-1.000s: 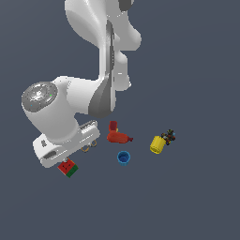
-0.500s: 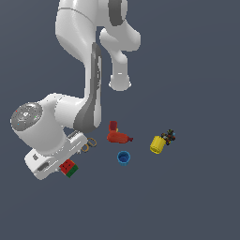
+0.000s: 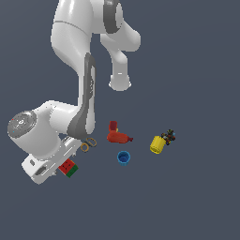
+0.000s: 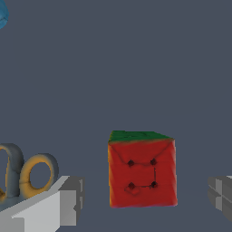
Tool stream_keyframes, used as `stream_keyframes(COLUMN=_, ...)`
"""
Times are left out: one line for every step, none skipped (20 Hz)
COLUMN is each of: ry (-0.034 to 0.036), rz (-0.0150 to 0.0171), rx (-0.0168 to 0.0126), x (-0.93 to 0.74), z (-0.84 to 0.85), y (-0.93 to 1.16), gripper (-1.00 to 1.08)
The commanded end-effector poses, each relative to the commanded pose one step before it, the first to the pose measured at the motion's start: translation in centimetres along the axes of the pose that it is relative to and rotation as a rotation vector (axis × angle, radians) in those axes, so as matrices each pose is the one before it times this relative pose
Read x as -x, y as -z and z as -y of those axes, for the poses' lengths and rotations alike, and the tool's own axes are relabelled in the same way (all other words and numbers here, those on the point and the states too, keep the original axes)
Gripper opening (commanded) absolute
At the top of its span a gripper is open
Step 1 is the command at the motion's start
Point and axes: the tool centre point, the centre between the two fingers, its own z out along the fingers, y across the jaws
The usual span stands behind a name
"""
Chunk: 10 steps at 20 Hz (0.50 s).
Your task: Pick up a designated object from a clutter of objects.
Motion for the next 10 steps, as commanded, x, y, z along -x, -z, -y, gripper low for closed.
stream_keyframes(ry=0.01044, rz=-0.00177, rx=0.00107, x=0.137, z=-0.189, y=-0.255, gripper=1.0)
stream_keyframes(ry=0.00137, rz=-0.00019, rx=0.00005, x=0.03, z=-0.026, y=-0.044, gripper=1.0)
stream_keyframes(ry=0.00048, rz=-0.00007, rx=0.00002, x=0.008, z=-0.008, y=-0.015, gripper=1.0)
stream_keyframes(ry=-0.00364, rz=0.0008, rx=-0.00081, x=-0.005, z=0.062, y=0.045, gripper=1.0)
stream_keyframes(ry=0.0, rz=0.0, rx=0.0, x=0.002, z=0.0, y=-0.043, gripper=1.0)
stream_keyframes(ry=0.0, rz=0.0, rx=0.0, x=0.007, z=-0.001, y=-0.129, gripper=1.0)
stream_keyframes(ry=0.0, rz=0.0, rx=0.0, x=0.011, z=-0.002, y=-0.215, gripper=1.0)
stream_keyframes(ry=0.00047, rz=-0.0001, rx=0.0001, x=-0.015, z=0.009, y=-0.291, gripper=1.0)
stream_keyframes(ry=0.0, rz=0.0, rx=0.0, x=0.021, z=-0.001, y=-0.384, gripper=1.0)
stream_keyframes(ry=0.00066, rz=-0.00014, rx=0.00013, x=-0.017, z=0.016, y=-0.454, gripper=1.0)
